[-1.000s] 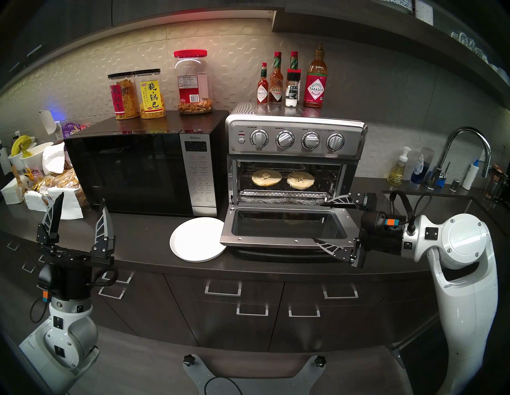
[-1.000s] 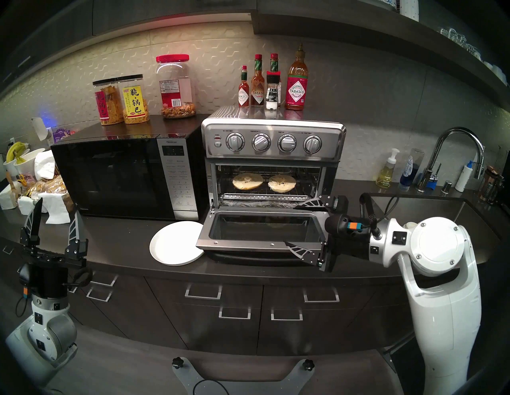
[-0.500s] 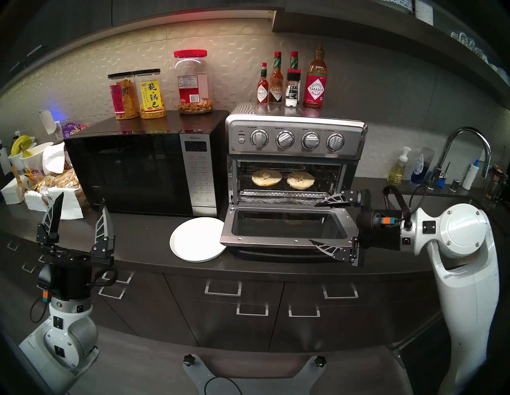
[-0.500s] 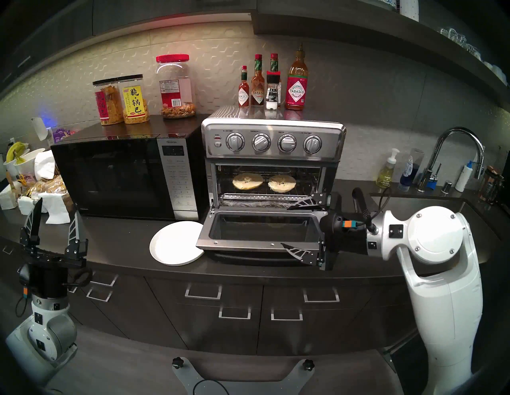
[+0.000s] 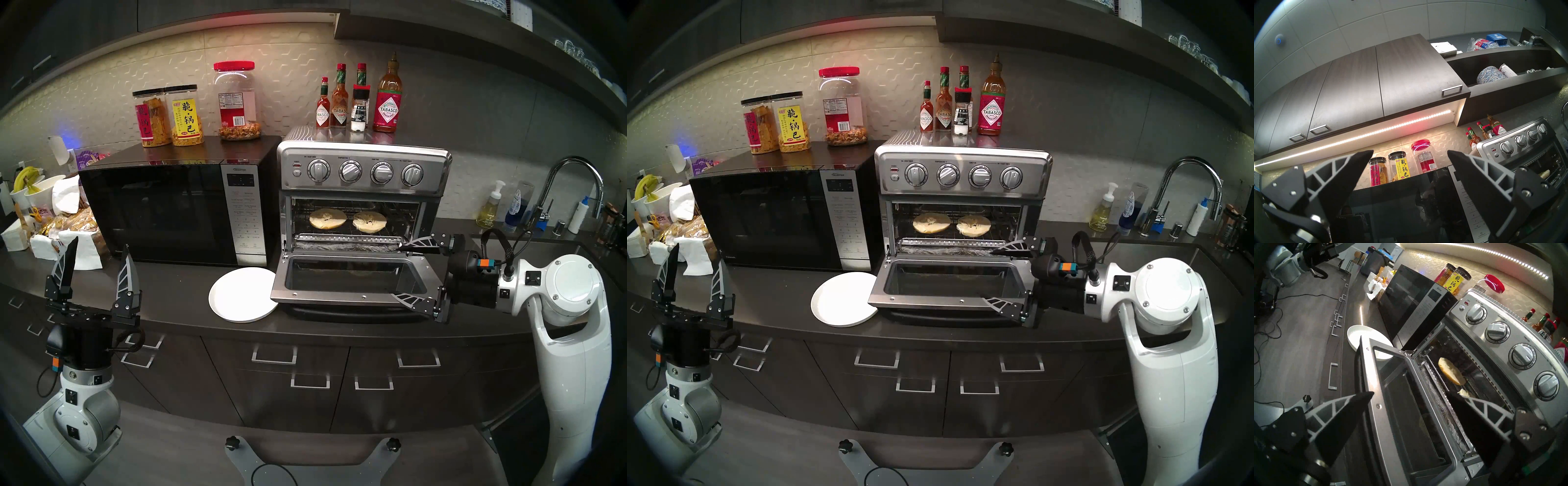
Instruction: Open the oven and place the bagel inside on the rack
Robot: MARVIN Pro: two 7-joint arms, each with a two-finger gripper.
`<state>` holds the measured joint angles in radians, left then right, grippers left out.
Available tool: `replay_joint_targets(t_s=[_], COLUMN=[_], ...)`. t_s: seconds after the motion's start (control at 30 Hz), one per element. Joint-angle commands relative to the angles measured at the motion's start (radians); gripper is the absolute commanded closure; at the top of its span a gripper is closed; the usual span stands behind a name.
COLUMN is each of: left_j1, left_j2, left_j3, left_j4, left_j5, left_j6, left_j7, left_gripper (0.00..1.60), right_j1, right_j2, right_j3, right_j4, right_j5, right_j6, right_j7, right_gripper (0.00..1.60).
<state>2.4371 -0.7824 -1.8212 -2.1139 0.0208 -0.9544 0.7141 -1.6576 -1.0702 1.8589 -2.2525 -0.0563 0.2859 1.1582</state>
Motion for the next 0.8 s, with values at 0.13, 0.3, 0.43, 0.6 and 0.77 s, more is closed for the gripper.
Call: replay_joint_targets(t_s=[0.13,0.3,0.43,0.6,0.77], left_j1=[-0.001,0.000,0.000,0.000,0.000], left_j2=[0.002,0.003,0.004,0.005,0.005], left_j3=[-0.006,-0.006,-0.006,-0.006,-0.006], left_j4=[-0.020,-0.021,-0.021,-0.021,-0.021], left_j5=[0.004,0.004,0.005,0.005,0.006], left_j6=[-0.004,-0.004,-0.004,-0.004,-0.004], left_j7=[0.000,0.002,0.003,0.004,0.006], left_gripper=[0.00,0.00,0.00,0.00,0.00], right_j1=[-0.054,-0.054,-0.052,-0.043,-0.035], right_j2=[-0.103,-0.105,-0.102,-0.083,-0.071], right_j3=[0.041,0.040,0.039,0.032,0.027], right_j4=[0.003,0.005,0.004,0.001,0.001], right_j5=[0.064,0.070,0.069,0.058,0.055], right_j6=[0.060,0.074,0.078,0.097,0.114], right_j7=[-0.040,-0.038,-0.037,-0.027,-0.021], right_gripper=[0.00,0.00,0.00,0.00,0.00])
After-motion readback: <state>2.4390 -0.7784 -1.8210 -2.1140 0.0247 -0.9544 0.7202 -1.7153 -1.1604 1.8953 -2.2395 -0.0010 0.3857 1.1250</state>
